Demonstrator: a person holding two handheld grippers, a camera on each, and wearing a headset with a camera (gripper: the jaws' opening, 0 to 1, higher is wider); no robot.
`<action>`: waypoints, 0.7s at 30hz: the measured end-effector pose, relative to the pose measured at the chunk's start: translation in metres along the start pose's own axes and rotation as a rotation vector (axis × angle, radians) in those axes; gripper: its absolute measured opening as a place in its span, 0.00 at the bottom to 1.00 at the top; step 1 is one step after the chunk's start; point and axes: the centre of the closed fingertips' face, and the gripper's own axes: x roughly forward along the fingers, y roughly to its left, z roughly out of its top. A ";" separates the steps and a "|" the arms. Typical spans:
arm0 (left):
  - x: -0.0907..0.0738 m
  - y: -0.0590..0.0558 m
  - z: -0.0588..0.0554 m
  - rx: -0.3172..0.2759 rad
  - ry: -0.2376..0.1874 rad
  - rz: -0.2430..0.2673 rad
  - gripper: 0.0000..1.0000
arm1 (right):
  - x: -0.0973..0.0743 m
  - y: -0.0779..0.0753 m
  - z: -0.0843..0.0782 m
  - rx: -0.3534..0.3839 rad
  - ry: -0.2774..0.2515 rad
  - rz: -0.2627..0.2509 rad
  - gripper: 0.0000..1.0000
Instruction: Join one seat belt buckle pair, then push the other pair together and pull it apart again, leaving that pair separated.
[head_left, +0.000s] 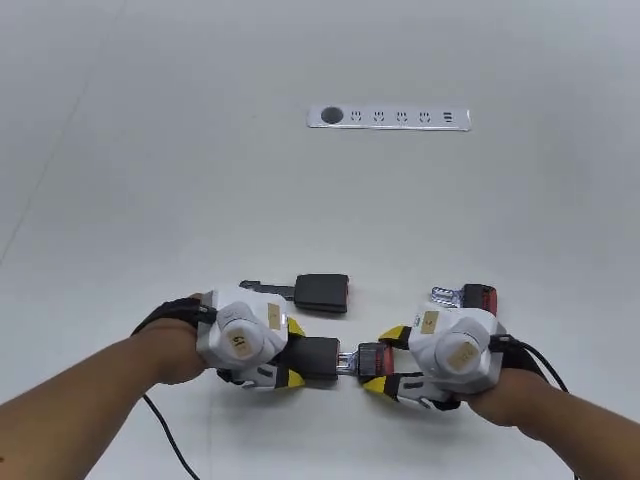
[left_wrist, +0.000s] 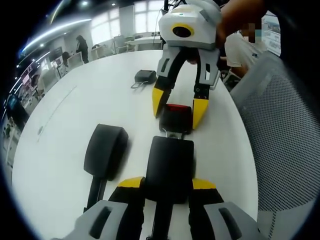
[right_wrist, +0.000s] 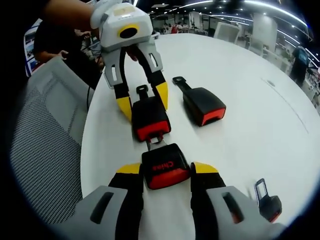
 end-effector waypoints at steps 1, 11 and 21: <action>0.000 0.000 0.000 -0.001 -0.001 0.000 0.34 | 0.001 0.000 0.001 0.005 0.000 -0.001 0.35; -0.001 0.000 0.000 0.019 0.017 -0.018 0.34 | 0.007 0.002 0.009 0.008 0.003 -0.007 0.35; -0.001 0.000 -0.001 0.068 0.038 -0.054 0.33 | 0.013 0.005 0.016 0.017 -0.004 0.000 0.34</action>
